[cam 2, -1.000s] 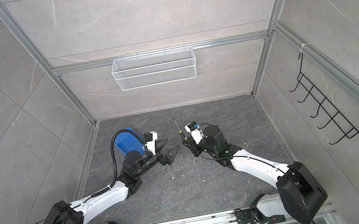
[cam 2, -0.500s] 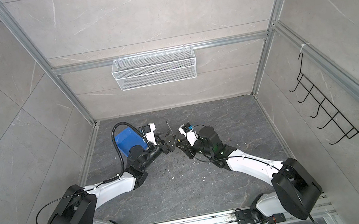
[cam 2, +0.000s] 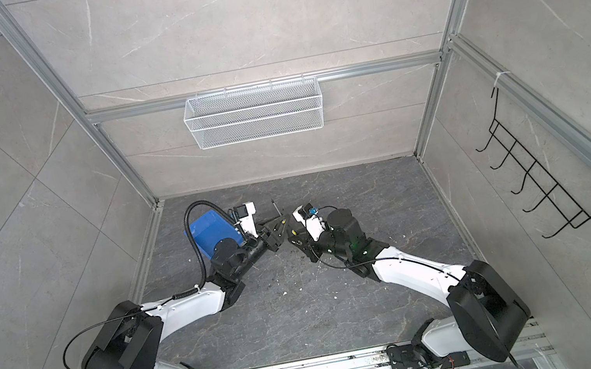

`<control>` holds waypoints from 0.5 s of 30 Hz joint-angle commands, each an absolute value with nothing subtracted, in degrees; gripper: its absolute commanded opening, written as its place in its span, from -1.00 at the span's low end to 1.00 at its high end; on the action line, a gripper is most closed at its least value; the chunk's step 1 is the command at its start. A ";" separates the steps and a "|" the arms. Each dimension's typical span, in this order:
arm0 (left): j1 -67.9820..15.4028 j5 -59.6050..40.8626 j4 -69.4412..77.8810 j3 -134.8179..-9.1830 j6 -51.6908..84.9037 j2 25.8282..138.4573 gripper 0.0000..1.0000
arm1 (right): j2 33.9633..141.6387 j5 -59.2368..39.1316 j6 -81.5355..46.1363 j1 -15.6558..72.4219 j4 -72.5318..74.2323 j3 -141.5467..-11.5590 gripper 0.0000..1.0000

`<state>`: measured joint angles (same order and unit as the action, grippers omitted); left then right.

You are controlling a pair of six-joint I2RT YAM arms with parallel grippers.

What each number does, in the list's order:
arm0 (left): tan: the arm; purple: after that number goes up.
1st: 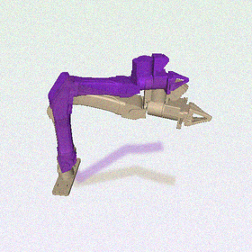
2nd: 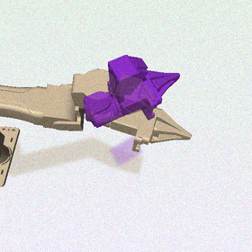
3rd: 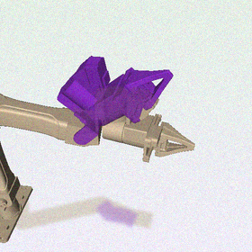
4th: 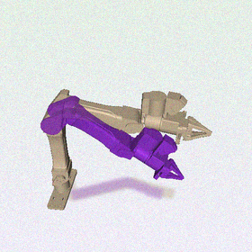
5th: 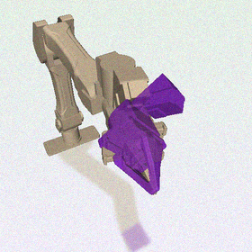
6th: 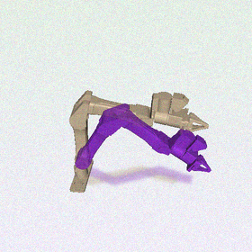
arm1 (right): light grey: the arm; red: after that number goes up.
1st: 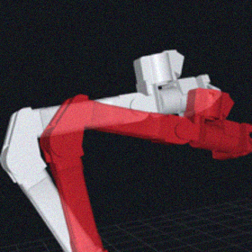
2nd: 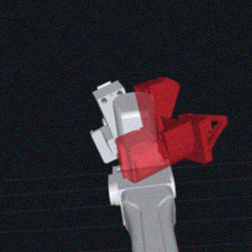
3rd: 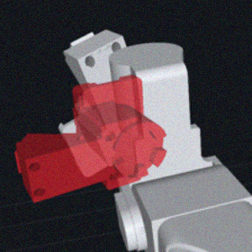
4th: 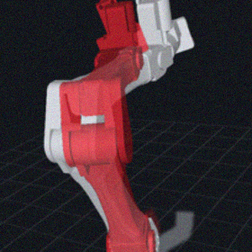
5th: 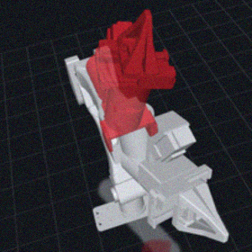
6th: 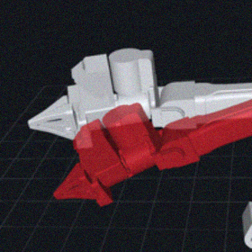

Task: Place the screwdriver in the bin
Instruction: 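Close the left gripper on the screwdriver handle above the right gripper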

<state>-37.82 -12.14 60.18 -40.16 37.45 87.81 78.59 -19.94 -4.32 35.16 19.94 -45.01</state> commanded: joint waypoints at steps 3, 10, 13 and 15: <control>-37.49 -12.73 63.99 -41.49 36.55 87.22 -0.67 | 77.08 -20.13 -3.33 35.60 19.73 -47.12 -1.00; -37.48 -13.03 64.14 -41.74 37.00 87.12 -1.00 | 76.68 -19.61 -3.09 35.56 19.60 -47.29 -1.00; -37.45 -11.26 64.05 -41.67 37.44 86.59 -1.00 | 76.18 -19.18 -2.76 35.60 19.69 -46.95 -0.71; -37.44 -9.83 63.62 -41.65 37.74 86.31 -1.00 | 75.79 -18.92 -2.34 35.56 19.95 -46.60 -0.32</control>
<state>-37.87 -12.38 60.88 -40.16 37.60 87.79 78.11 -19.40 -3.86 35.20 19.16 -45.01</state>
